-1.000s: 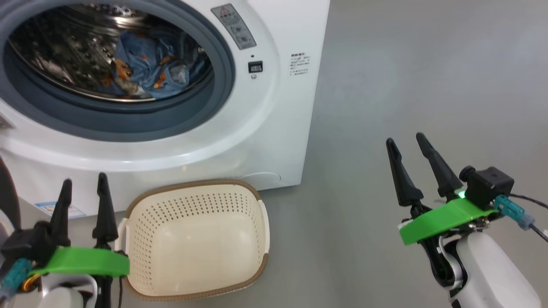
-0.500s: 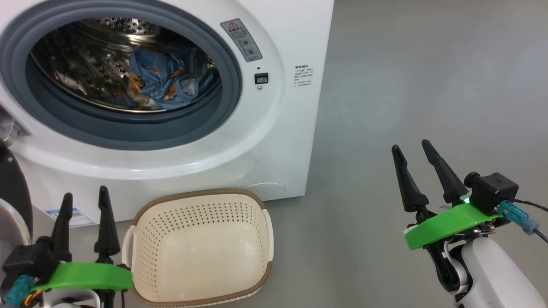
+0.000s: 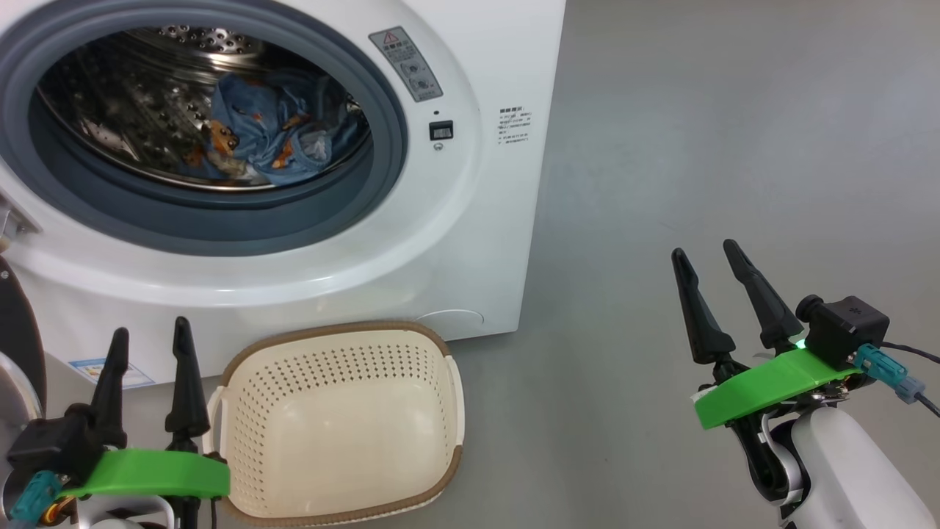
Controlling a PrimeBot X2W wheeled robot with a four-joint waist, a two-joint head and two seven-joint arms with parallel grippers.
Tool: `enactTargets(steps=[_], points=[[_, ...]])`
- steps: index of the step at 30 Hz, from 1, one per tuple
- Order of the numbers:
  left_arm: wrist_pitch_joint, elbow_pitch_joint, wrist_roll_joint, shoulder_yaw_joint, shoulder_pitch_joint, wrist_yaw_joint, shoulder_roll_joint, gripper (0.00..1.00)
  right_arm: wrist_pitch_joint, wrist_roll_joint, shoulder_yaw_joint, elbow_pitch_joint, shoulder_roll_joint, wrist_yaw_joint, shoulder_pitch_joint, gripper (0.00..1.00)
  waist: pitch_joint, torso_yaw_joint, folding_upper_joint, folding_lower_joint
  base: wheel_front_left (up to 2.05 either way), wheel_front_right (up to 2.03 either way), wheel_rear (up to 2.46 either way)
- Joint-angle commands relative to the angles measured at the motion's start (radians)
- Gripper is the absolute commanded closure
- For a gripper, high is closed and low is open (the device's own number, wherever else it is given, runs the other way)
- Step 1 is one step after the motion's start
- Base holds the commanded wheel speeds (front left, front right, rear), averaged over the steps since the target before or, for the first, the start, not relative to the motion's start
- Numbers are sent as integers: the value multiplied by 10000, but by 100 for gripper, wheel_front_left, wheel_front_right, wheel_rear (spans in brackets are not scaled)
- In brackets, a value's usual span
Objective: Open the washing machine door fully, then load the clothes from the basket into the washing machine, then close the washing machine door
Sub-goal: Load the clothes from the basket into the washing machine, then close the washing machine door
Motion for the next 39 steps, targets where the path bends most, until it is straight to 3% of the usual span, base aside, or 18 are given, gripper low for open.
enactTargets(steps=[1, 28, 39], points=[[-27, -191, -69, 309, 7, 1, 272, 0, -80, 24, 136, -234, -42, 56, 33, 0, 4, -21, -1, 0, 0, 0, 0], [-120, -237, -193, 263, -15, 21, 216, 0, -80, 57, 145, -187, -51, 56, -24, 0, -2, -35, -1, 0, -3, 3, 0], [-139, -274, -262, 267, -13, -14, 227, 0, -80, 41, 100, -138, -26, 56, -29, 0, -9, -42, -1, 0, -121, 119, 2]])
